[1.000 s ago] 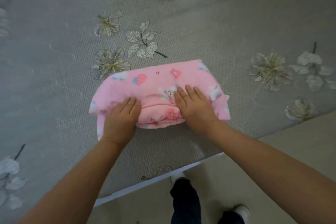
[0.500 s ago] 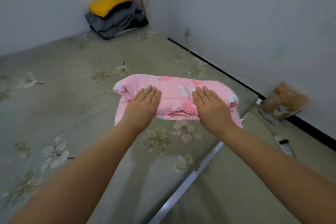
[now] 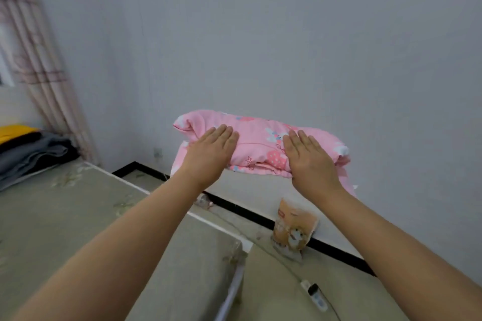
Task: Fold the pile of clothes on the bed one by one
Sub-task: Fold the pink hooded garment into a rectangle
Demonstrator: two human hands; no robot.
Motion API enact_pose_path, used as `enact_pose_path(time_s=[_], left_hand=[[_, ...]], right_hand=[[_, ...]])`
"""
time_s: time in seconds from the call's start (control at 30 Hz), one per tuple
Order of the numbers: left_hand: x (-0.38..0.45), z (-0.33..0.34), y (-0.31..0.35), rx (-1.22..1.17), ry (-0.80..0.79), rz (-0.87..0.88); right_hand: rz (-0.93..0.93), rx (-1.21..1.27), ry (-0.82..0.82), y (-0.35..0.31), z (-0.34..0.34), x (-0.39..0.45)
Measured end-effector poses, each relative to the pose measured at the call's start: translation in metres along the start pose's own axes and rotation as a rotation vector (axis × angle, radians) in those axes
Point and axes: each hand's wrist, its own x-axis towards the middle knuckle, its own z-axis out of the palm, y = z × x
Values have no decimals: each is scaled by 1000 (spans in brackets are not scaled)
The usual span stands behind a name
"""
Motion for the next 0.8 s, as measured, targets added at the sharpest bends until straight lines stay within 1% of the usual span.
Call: enact_pose_path(time_s=[0.03, 0.1, 0.17, 0.33, 0.37, 0.4, 0.43, 0.53, 0.63, 0.7, 0.73, 0.8], left_hand=[[22, 8, 1, -6, 44, 23], [61, 27, 1, -60, 59, 5], [98, 46, -3, -46, 79, 27], [205, 119, -30, -43, 196, 149], [228, 132, -36, -33, 221, 153], [249, 145, -43, -28, 200, 154], [269, 159, -52, -31, 214, 155], [326, 205, -75, -103, 259, 137], [362, 255, -94, -126, 227, 58], [374, 294, -115, -94, 100, 48], [378, 312, -126, -112, 70, 7], [384, 342, -149, -78, 82, -35]], right_hand=[[10, -23, 7, 18, 7, 7], [20, -71, 34, 49, 25, 21], [33, -104, 50, 77, 42, 40], [58, -197, 76, 151, 111, 102], [61, -211, 72, 165, 126, 116], [63, -220, 67, 179, 141, 131], [64, -223, 68, 192, 156, 145], [92, -219, 70, 222, 199, 185], [69, -176, 83, 244, 248, 214], [37, -156, 71, 251, 288, 232], [18, -136, 66, 252, 311, 243], [-25, -83, 70, 252, 359, 266]])
